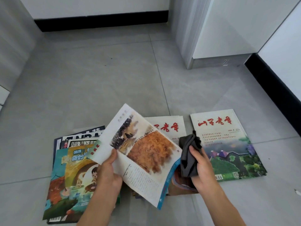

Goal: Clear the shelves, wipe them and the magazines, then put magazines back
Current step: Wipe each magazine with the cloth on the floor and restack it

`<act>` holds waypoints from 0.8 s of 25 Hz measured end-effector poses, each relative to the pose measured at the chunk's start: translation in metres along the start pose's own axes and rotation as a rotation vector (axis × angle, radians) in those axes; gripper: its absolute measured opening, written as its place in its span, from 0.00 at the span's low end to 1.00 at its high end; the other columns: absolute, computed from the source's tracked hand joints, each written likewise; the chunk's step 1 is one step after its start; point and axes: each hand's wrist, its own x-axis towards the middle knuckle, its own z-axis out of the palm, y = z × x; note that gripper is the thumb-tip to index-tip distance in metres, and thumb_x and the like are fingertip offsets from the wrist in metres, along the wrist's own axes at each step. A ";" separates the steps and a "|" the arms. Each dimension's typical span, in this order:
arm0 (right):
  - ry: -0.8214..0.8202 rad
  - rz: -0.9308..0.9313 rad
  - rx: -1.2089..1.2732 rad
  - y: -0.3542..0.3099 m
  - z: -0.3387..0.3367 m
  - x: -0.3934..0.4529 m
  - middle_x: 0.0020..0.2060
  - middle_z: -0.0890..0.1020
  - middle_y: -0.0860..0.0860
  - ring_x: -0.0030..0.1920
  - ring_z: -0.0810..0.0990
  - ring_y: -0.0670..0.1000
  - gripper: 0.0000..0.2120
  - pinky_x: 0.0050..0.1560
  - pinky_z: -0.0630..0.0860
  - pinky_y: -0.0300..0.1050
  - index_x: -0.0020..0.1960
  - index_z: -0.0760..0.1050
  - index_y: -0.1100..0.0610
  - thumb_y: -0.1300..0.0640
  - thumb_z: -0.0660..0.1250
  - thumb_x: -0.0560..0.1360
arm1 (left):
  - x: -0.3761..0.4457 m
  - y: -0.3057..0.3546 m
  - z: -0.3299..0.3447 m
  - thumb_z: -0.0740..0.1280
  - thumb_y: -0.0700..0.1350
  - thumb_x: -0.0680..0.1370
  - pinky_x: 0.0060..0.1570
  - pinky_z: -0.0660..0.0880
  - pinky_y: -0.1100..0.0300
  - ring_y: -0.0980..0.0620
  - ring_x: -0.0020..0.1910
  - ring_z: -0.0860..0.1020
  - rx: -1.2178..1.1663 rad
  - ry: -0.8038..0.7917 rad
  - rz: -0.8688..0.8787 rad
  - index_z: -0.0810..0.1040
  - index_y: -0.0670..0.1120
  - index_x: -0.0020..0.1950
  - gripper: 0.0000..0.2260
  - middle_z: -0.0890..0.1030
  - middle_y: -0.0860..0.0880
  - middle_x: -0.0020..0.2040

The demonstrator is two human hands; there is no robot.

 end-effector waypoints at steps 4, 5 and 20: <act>0.056 -0.043 -0.007 -0.001 0.005 0.004 0.57 0.83 0.58 0.55 0.82 0.58 0.18 0.53 0.79 0.54 0.66 0.75 0.57 0.63 0.67 0.77 | 0.005 -0.025 -0.015 0.69 0.35 0.76 0.44 0.77 0.49 0.44 0.45 0.80 0.185 0.137 -0.020 0.75 0.38 0.63 0.15 0.82 0.41 0.55; 0.084 -0.069 -0.116 -0.002 0.010 0.004 0.56 0.84 0.57 0.53 0.83 0.56 0.17 0.50 0.80 0.51 0.65 0.75 0.57 0.65 0.67 0.77 | 0.002 -0.026 -0.015 0.69 0.33 0.76 0.47 0.78 0.48 0.43 0.45 0.81 0.322 0.144 0.011 0.75 0.37 0.62 0.15 0.82 0.40 0.55; -0.342 -0.366 -0.645 -0.076 0.051 -0.023 0.49 0.86 0.48 0.53 0.84 0.47 0.22 0.50 0.78 0.39 0.56 0.79 0.50 0.74 0.71 0.71 | -0.061 0.032 0.092 0.69 0.56 0.76 0.63 0.69 0.51 0.50 0.61 0.76 1.816 -0.697 1.163 0.76 0.53 0.65 0.18 0.80 0.53 0.62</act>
